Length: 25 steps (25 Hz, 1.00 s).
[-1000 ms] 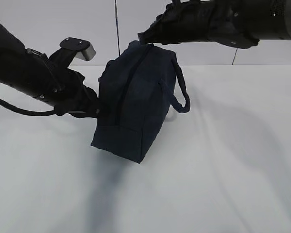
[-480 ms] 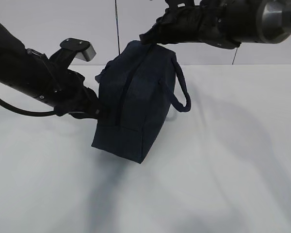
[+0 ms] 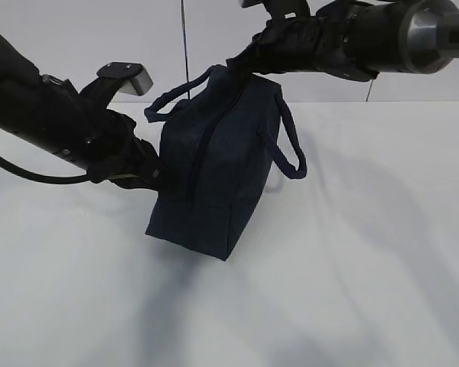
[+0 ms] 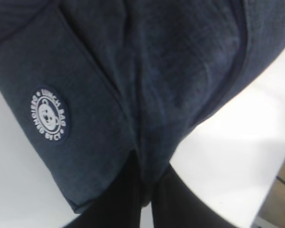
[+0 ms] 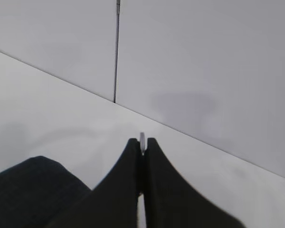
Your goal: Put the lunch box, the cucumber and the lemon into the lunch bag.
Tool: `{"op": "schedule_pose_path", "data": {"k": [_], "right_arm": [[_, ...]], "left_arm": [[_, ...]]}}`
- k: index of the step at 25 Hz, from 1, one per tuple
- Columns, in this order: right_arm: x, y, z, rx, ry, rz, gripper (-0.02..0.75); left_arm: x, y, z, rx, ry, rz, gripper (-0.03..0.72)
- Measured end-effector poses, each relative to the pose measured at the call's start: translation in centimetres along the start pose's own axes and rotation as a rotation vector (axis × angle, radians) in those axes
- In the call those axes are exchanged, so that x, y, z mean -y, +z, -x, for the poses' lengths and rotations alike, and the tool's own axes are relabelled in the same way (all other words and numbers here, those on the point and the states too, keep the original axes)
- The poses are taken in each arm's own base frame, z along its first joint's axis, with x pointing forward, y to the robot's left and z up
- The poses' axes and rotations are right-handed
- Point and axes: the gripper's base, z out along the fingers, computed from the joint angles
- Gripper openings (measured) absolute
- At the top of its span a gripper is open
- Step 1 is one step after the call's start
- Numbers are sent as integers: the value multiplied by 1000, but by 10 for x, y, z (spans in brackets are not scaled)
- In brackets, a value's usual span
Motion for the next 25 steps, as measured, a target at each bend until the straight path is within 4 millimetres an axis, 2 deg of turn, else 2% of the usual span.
{"op": "schedule_pose_path", "data": {"k": [3,7,9,17,21,25], "right_arm": [[0,0,0,0,31,0,0],[0,0,0,1,56,-1,0],[0,0,1,2,65,-1,0],[-1,0,3,18,110,17,0],[-2,0,3,22,130,24,0],[-2,0,3,24,143,26,0]], "left_arm": [[3,-8,7,13,-37,-20,60],[5,-32,25,44,-63,-44,180],[6,-43,35,45,-73,-35,215],[8,-69,70,110,-41,14,247],[1,-65,85,134,-37,19,248],[-10,-48,96,123,-51,9,248]]}}
